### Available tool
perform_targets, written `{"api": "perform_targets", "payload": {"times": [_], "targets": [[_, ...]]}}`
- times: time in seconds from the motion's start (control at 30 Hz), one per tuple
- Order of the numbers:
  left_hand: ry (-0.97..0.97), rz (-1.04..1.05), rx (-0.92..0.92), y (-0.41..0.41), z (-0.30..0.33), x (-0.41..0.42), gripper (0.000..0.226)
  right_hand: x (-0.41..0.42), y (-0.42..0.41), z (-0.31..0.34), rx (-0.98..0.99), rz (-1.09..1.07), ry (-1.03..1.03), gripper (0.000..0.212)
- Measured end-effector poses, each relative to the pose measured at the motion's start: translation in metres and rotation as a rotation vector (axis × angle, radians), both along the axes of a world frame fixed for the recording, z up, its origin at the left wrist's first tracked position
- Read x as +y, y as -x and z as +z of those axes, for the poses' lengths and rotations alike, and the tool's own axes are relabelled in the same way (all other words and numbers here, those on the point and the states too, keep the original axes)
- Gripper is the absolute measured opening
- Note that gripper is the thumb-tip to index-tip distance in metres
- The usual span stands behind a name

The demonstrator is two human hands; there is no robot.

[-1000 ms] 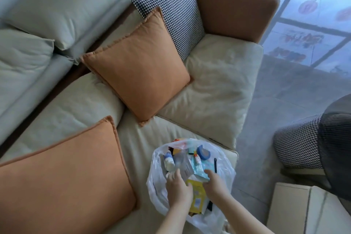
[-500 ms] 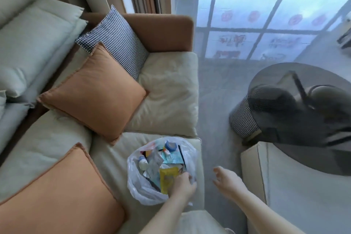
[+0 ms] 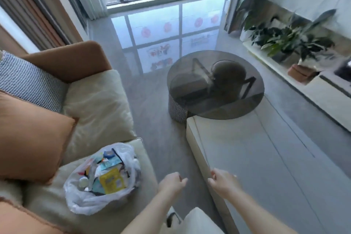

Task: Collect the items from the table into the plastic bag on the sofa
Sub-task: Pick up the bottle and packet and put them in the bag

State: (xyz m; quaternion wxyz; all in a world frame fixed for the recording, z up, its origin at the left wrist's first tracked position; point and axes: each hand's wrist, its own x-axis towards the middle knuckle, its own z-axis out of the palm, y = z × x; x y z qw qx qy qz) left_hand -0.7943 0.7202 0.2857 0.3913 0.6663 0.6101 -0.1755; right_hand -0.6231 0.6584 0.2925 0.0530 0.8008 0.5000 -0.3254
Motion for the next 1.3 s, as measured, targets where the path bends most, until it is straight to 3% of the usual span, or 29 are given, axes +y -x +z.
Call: {"api": "perform_targets", "payload": {"times": [0.23, 0.47, 0.83, 0.93, 1.03, 1.3], "targets": [[-0.032, -0.245, -0.029, -0.11, 0.012, -0.101, 0.039, -0.138, -0.087, 0.006, -0.067, -0.194, 0.008, 0.039], [-0.015, -0.537, 0.003, -0.191, 0.022, -0.184, 0.031, -0.265, -0.142, 0.01, 0.0, -0.602, 0.052, 0.032], [0.012, -0.994, 0.123, -0.258, -0.011, -0.247, 0.036, -0.395, -0.139, 0.0, 0.066, -1.158, 0.068, 0.027], [0.003, -1.102, 0.145, -0.27, -0.017, -0.268, 0.039, -0.419, -0.129, -0.002, 0.084, -1.23, 0.062, 0.019], [0.013, -1.153, 0.135, -0.277, -0.018, -0.29, 0.038, -0.44, -0.123, -0.006, 0.109, -1.278, 0.061, 0.025], [-0.016, -1.1, 0.131, -0.316, -0.028, -0.348, 0.038, -0.492, -0.161, -0.022, 0.153, -1.233, 0.052, 0.029]]}}
